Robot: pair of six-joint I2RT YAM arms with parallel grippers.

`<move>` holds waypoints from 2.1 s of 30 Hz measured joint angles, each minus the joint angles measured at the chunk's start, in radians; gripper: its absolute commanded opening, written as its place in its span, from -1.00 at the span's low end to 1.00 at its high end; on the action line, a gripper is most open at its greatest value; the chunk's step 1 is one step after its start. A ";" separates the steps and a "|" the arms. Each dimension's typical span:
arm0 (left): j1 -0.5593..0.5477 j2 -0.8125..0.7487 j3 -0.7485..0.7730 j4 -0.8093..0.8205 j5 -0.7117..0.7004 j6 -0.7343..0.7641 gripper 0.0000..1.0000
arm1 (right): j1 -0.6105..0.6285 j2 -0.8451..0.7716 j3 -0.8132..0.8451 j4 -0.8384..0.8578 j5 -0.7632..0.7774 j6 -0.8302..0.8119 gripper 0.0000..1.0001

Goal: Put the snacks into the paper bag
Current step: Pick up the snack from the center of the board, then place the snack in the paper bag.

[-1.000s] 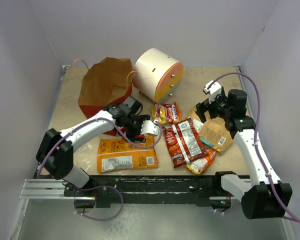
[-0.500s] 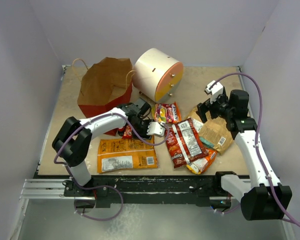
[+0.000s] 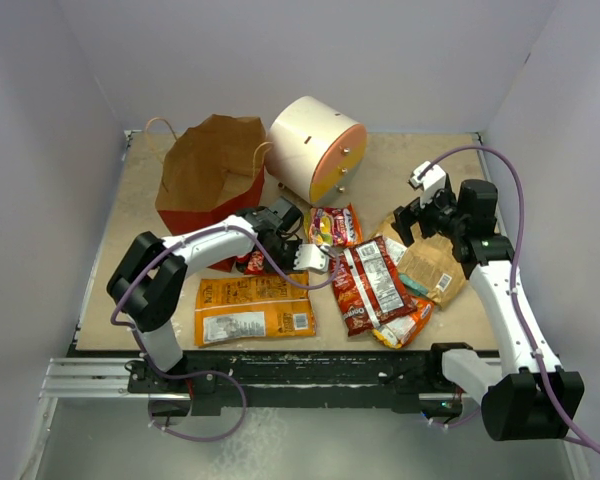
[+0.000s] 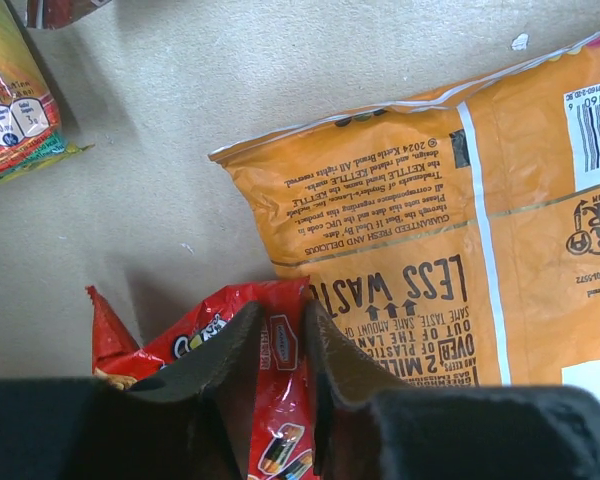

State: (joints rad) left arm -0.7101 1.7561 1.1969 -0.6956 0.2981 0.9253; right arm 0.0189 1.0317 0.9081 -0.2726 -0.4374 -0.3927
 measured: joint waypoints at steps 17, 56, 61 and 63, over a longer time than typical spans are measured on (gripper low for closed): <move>0.000 -0.121 0.097 -0.047 0.035 -0.070 -1.00 | -0.002 -0.001 0.000 0.000 0.000 0.000 0.99; 0.069 -0.513 0.640 -0.332 -0.284 0.123 -1.00 | -0.009 -0.013 0.000 0.000 0.000 0.000 1.00; 0.242 -0.452 0.677 -0.341 -0.212 0.211 -1.00 | -0.009 -0.026 0.000 -0.004 -0.002 0.000 0.99; 0.297 -0.418 0.687 -0.340 -0.186 0.215 -1.00 | -0.009 -0.039 0.000 -0.005 -0.004 0.000 0.99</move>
State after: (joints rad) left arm -0.4133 1.3376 1.8835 -1.0355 0.1120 1.1400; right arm 0.0101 0.9932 0.9077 -0.2775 -0.4416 -0.3931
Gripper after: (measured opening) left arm 0.005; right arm 0.997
